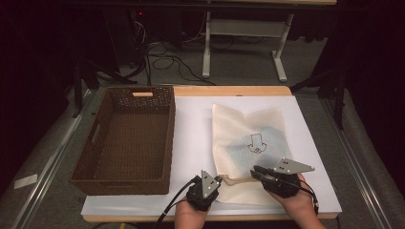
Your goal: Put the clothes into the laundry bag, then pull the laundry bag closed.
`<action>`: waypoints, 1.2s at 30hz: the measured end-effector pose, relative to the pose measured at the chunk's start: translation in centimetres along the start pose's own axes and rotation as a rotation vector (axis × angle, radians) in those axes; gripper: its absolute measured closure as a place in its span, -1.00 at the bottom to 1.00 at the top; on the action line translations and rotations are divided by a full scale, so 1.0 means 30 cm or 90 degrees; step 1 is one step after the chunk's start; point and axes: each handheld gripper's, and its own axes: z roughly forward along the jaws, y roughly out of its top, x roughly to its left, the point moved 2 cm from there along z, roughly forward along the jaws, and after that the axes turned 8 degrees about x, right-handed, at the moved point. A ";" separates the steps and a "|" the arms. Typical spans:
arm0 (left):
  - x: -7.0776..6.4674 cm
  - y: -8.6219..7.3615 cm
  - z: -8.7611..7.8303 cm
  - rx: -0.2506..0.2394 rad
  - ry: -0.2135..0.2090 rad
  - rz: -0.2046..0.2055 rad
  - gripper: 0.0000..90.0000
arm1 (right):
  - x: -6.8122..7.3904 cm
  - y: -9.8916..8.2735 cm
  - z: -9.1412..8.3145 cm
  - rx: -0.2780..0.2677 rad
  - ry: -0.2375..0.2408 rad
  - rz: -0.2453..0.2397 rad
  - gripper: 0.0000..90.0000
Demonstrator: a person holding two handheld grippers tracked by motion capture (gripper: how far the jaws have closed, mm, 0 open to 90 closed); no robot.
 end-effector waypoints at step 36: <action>0.009 -0.015 -0.003 0.000 0.007 -0.005 0.89 | 0.104 0.081 0.111 -0.003 0.078 -0.013 0.65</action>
